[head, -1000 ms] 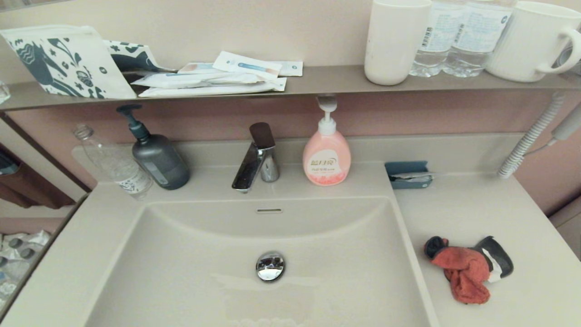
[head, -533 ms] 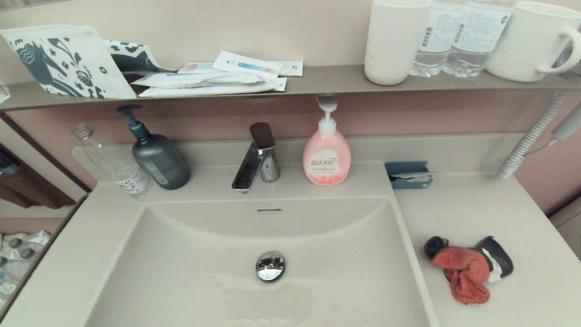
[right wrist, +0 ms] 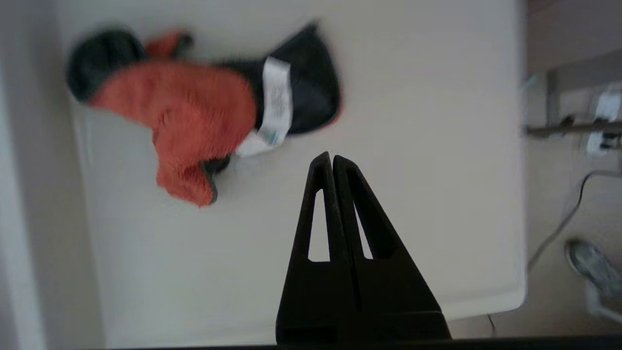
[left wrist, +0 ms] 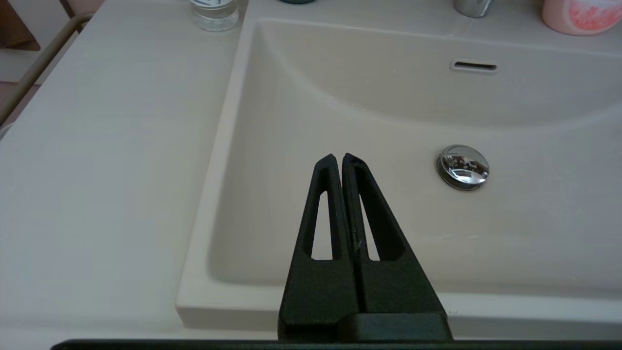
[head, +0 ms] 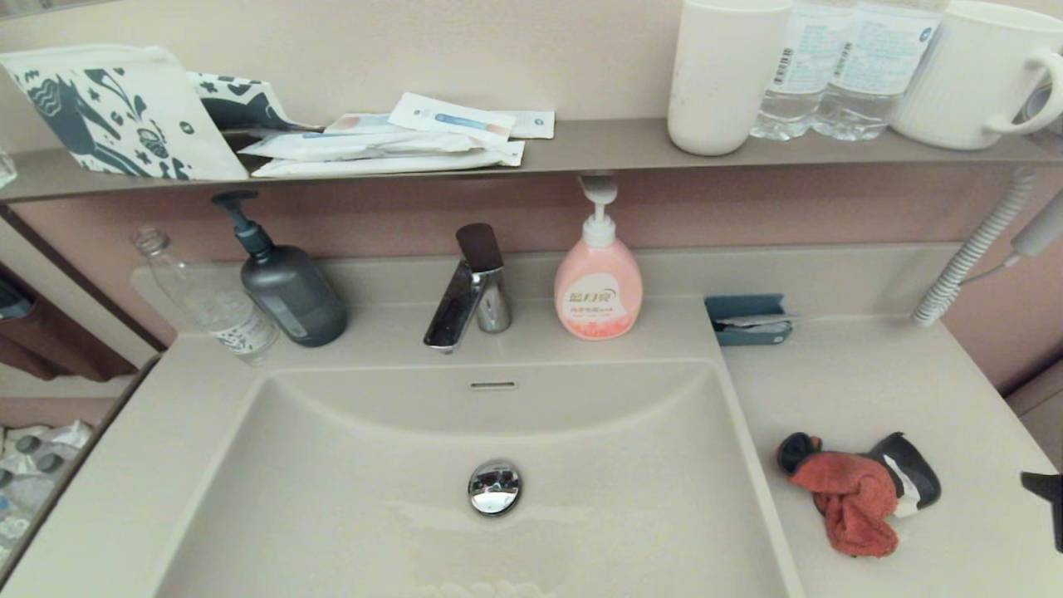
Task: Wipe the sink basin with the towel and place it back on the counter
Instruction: Pick up the cloth
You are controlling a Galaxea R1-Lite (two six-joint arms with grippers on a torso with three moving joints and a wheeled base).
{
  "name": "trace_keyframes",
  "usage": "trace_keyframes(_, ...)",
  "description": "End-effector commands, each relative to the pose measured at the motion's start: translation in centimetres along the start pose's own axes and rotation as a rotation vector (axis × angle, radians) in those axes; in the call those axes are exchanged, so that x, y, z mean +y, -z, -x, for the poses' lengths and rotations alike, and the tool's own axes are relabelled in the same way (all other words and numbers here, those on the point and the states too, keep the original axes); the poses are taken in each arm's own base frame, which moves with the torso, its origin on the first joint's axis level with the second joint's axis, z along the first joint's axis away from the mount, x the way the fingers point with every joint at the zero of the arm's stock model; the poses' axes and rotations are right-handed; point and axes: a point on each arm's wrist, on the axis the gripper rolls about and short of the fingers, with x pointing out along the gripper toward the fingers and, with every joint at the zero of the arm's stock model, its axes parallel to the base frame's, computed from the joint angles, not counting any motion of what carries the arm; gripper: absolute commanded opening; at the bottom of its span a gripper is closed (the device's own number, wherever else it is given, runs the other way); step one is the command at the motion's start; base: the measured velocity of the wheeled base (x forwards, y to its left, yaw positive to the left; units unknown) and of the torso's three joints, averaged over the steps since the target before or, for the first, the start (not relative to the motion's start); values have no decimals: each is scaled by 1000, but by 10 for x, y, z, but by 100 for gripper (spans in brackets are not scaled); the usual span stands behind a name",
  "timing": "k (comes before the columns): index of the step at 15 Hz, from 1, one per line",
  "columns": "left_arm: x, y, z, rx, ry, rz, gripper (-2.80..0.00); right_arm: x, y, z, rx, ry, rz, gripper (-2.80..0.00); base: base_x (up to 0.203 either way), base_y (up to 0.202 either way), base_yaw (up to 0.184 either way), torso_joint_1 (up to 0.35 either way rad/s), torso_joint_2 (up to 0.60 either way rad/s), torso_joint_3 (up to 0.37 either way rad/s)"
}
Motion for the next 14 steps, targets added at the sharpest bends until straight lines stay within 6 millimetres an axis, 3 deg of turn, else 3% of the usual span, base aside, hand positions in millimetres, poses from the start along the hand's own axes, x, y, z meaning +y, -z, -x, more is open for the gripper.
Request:
trace_keyframes(1,0,0,0,1,-1,1,-280,11,-1,-31,141,-26,47,-280,0,0,0,0,0,0)
trace_keyframes(2,0,0,0,0,-1,1,-280,13,-1,-34,157,-35,59,-280,0,0,0,0,0,0)
trace_keyframes(3,0,0,0,1,-1,1,-280,15,-5,-34,143,-43,61,0,0,0,0,0,0,0)
trace_keyframes(7,0,0,0,1,-1,1,-280,23,-1,-36,195,-87,177,0,0,0,0,0,0,0)
trace_keyframes(14,0,0,0,1,-1,1,-280,31,1,-65,286,-155,272,0,0,0,0,0,0,0)
